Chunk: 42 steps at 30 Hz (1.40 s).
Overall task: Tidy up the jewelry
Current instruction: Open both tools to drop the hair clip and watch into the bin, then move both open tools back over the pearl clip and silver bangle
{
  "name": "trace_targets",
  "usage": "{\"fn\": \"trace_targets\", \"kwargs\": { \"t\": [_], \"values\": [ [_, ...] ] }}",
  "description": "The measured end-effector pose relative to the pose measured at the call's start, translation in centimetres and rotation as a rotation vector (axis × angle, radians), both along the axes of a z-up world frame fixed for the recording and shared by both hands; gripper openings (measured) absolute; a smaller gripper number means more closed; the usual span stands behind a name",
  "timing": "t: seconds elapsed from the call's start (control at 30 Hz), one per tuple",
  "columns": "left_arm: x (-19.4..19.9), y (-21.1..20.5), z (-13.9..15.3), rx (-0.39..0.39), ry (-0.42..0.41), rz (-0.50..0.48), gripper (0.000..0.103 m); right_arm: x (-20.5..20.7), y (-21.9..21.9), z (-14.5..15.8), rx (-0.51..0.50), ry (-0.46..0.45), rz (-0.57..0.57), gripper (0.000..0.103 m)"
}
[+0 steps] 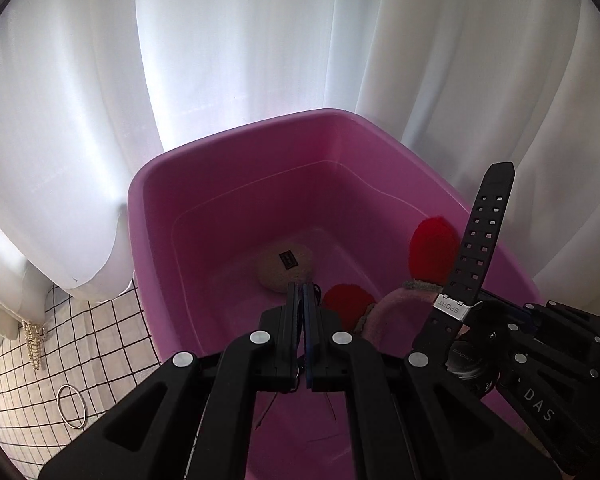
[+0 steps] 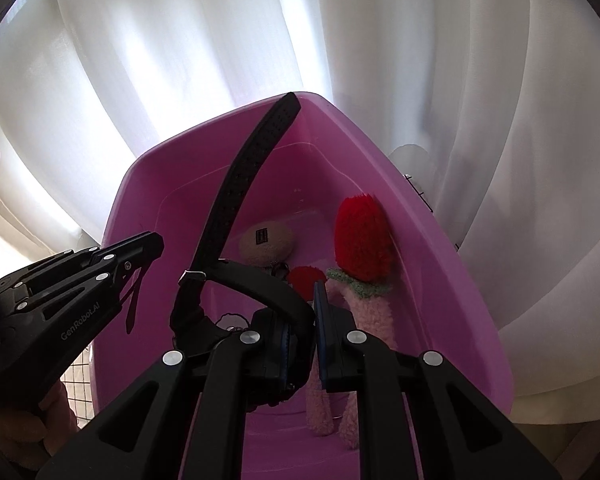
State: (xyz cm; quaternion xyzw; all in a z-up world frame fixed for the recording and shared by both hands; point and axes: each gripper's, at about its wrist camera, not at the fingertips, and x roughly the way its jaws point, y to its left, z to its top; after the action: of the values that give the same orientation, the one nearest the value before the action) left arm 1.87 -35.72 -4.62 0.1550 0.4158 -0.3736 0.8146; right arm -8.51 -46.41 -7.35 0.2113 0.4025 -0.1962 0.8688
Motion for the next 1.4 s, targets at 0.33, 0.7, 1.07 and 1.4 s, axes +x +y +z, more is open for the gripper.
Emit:
{"fn": "trace_targets", "kwargs": {
  "t": [0.33,0.7,1.07,1.4],
  "values": [
    [0.6,-0.3,-1.4,0.035,0.05,0.022,0.011,0.6,0.0,-0.4,0.003,0.019,0.009,0.028],
    [0.6,0.8,-0.7,0.026,0.001,0.071,0.076,0.2,0.7,0.7,-0.01,-0.029,0.002,0.051],
    [0.7,1.9,-0.2,0.015,0.012,0.077,0.078,-0.1,0.3,0.5,0.004,-0.056,-0.005,0.051],
    [0.8,4.2,1.2,-0.015,-0.006,0.096,0.078,-0.4,1.9,1.9,-0.005,-0.075,0.002,0.051]
  ]
}}
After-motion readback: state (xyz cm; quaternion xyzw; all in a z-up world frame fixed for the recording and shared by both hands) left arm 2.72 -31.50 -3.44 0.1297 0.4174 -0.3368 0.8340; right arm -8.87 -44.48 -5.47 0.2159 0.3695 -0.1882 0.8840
